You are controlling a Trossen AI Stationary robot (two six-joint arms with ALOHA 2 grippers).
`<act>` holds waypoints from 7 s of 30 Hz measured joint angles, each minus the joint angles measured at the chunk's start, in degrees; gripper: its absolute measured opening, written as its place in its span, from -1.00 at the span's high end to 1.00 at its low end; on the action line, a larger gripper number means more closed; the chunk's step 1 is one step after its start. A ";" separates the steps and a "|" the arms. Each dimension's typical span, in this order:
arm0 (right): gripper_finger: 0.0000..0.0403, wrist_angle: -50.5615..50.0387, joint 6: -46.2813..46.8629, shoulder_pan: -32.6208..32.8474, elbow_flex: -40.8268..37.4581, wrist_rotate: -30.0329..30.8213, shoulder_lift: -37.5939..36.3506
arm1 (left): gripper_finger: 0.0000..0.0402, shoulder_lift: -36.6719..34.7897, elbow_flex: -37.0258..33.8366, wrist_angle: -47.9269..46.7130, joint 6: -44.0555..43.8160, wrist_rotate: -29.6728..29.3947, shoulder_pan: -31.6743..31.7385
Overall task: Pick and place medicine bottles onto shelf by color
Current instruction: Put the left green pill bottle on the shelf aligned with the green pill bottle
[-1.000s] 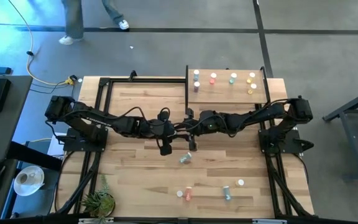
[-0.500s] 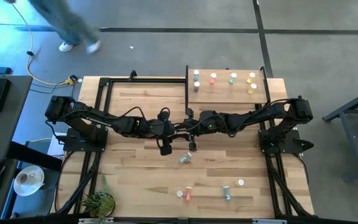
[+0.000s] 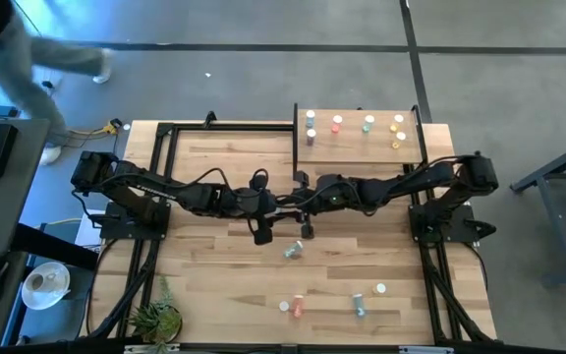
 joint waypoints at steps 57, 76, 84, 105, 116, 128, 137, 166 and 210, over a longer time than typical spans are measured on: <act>0.51 -4.75 3.00 0.02 -0.02 4.76 -22.63 | 0.11 -2.25 -0.04 34.27 4.46 6.14 4.67; 0.51 -5.60 3.00 0.00 -0.02 5.03 -22.63 | 0.55 -2.23 -0.07 34.08 4.12 9.44 5.92; 0.21 -6.92 3.29 0.02 0.00 6.45 -22.67 | 0.55 -2.23 -0.07 32.36 4.52 8.41 5.97; -0.13 -44.24 3.03 -6.53 19.00 2.00 -23.66 | 0.55 -2.23 -0.07 21.53 3.03 5.99 5.99; -0.12 -47.04 -1.37 -8.02 20.52 -6.99 -15.50 | 0.55 -2.23 -0.07 18.58 2.97 5.99 5.97; -0.12 -44.76 -0.91 -7.96 20.52 -7.98 -11.74 | 0.55 -2.23 -0.07 18.58 2.97 4.92 5.94; 0.26 -44.66 -0.97 -7.98 20.52 -7.76 -11.74 | 0.55 -2.23 -0.07 18.60 2.98 4.66 5.99; 0.46 -45.32 -1.35 -7.96 20.50 -3.44 -14.26 | 0.00 -2.23 -0.07 18.66 3.44 1.10 5.95; 0.46 -69.75 16.12 -32.05 12.02 19.71 -33.46 | -0.04 -2.23 -0.07 18.37 3.48 1.94 5.86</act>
